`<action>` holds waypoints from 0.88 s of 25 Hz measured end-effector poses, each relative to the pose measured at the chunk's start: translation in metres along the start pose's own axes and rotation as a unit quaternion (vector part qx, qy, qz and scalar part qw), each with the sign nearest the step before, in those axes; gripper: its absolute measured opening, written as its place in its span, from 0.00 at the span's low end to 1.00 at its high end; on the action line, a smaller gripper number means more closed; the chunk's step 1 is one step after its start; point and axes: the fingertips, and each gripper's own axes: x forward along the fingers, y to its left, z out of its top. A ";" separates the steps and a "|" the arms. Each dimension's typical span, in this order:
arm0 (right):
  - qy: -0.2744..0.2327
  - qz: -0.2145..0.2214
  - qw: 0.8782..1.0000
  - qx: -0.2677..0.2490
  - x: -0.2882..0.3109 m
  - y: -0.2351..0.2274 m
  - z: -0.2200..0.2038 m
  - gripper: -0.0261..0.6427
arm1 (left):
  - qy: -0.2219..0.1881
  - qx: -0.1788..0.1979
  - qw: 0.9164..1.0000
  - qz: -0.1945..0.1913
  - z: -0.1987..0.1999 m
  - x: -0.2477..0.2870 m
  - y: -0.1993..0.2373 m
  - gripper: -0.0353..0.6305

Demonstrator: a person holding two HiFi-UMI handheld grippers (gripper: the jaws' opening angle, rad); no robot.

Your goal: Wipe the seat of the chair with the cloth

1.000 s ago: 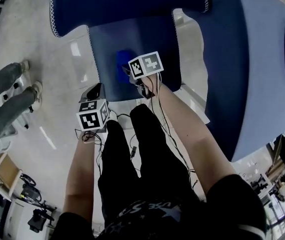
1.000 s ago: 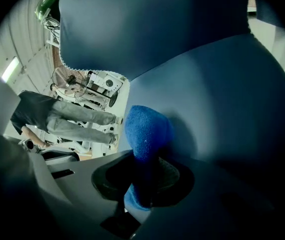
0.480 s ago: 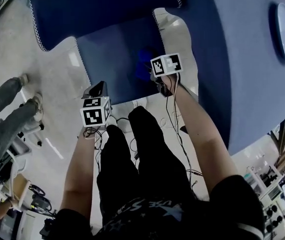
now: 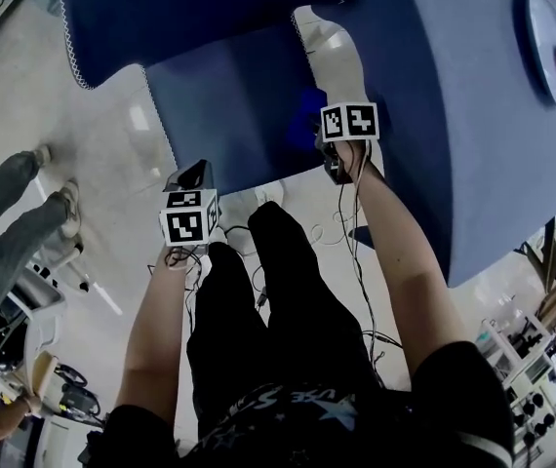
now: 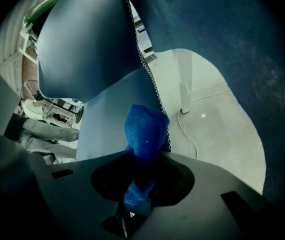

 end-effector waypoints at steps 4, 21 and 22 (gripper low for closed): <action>-0.008 -0.024 1.000 0.001 -0.004 0.003 -0.003 0.15 | -0.003 -0.009 1.000 -0.001 -0.015 -0.010 0.009 0.08; 0.005 0.058 0.996 -0.074 0.030 0.197 -0.071 0.15 | -0.021 -0.020 1.000 0.007 -0.096 -0.073 0.080 0.08; 0.010 0.065 0.994 -0.081 0.035 0.213 -0.079 0.15 | -0.023 -0.023 0.999 0.004 -0.101 -0.077 0.082 0.08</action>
